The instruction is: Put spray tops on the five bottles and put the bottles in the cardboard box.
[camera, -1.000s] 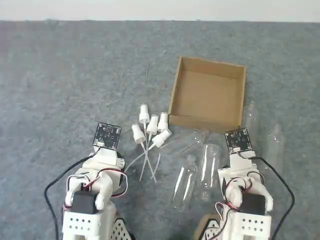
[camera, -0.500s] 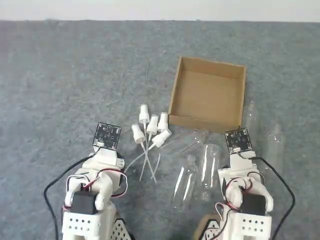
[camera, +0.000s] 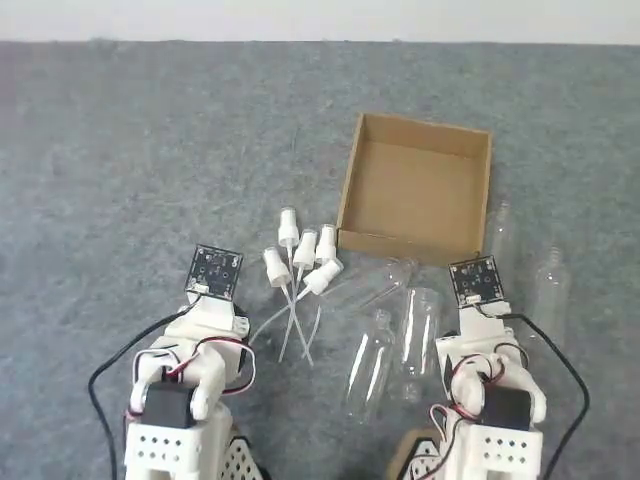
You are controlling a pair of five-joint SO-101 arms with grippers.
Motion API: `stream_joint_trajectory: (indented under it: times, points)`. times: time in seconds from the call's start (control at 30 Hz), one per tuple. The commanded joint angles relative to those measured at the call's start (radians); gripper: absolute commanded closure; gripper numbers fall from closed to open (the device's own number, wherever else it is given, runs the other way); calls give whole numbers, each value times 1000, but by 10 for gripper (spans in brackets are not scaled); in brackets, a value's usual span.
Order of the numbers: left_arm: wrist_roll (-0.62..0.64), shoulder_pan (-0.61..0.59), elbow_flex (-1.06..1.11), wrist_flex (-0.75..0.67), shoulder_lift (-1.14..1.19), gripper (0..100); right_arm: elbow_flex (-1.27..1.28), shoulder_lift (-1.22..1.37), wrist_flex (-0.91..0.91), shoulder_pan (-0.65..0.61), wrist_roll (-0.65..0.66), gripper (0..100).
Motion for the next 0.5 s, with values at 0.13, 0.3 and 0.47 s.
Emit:
stream_joint_trajectory:
  times: [0.13, 0.3, 0.47]
  points:
    - [-6, -2, -8, 5, -18, 987, 21, -16, 4, 5, 12, 990]
    - [-6, 5, -8, 5, -18, 987, 21, -16, 4, 7, 12, 990]
    - [-8, 6, -8, 5, -18, 986, 21, -16, 4, 4, 11, 990]
